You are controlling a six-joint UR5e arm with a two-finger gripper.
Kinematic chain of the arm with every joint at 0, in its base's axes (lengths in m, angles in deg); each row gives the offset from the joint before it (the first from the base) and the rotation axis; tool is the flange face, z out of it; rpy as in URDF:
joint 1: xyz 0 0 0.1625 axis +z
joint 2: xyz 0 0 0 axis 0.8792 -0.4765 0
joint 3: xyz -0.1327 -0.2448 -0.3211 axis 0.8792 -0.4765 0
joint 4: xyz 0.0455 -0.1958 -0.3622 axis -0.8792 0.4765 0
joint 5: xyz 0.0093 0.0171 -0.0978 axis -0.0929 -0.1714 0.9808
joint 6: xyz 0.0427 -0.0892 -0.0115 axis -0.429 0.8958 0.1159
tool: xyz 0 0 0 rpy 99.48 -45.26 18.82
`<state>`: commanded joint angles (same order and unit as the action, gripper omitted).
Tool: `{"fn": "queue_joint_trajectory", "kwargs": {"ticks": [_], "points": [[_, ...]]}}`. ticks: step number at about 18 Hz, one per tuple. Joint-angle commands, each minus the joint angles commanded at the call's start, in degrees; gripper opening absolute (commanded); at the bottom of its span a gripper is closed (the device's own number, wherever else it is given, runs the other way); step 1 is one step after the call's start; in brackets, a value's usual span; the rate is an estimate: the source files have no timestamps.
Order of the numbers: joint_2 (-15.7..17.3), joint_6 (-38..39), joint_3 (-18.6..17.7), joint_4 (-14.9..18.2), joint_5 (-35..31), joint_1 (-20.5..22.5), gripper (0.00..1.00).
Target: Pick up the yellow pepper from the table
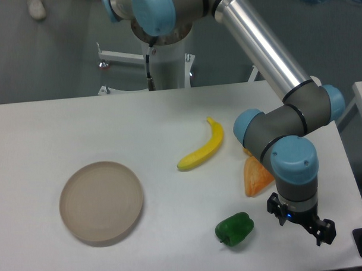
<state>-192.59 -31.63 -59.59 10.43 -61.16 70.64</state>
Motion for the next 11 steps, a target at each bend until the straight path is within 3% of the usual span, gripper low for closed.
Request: {"fn": "queue_joint_trajectory", "kwargs": {"ticks": [11], "points": [[3.1,0.4,-4.0,0.2,0.8,-0.1,1.00]]}}
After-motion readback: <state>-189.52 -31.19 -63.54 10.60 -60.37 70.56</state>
